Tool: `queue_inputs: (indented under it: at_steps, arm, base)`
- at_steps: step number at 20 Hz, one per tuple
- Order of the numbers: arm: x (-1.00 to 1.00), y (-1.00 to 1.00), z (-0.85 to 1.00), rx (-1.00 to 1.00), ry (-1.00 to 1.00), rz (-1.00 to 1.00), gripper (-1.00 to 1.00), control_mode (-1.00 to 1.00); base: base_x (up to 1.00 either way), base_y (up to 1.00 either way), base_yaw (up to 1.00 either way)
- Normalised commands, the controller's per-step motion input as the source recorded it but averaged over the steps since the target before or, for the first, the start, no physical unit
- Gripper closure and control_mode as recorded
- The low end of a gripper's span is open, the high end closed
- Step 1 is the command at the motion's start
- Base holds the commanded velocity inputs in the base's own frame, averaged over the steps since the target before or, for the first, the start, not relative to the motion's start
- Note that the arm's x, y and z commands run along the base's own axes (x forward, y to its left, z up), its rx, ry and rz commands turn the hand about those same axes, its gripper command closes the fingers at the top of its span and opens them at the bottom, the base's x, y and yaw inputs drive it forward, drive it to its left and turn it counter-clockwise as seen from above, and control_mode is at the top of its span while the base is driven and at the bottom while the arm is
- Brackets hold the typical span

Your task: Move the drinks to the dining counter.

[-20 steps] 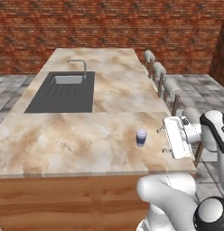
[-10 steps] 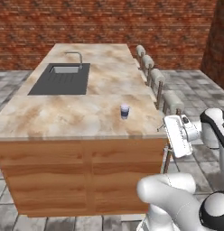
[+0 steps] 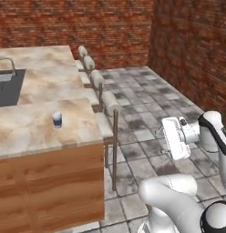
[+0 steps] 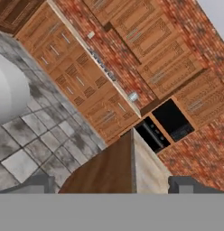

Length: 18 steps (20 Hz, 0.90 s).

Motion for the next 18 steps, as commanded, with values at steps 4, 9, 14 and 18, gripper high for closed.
queue_inputs:
  at_steps: [4, 9, 14, 18]
  arm:
    - [0.0, 0.0, 0.0, 0.0, 0.0, 0.0, -1.0, 1.0]
    - [0.0, 0.0, 0.0, 0.0, 0.0, 0.0, -1.0, 1.0]
    - [0.0, 0.0, 0.0, 0.0, 0.0, 0.0, -1.0, 1.0]
    - [0.0, 0.0, 0.0, 0.0, 0.0, 0.0, -1.0, 1.0]
  base:
    - [0.36, -0.73, -0.59]
    - [0.43, -0.7, -0.6]
    - [0.38, -0.78, -0.58]
    - [0.28, -0.84, -0.56]
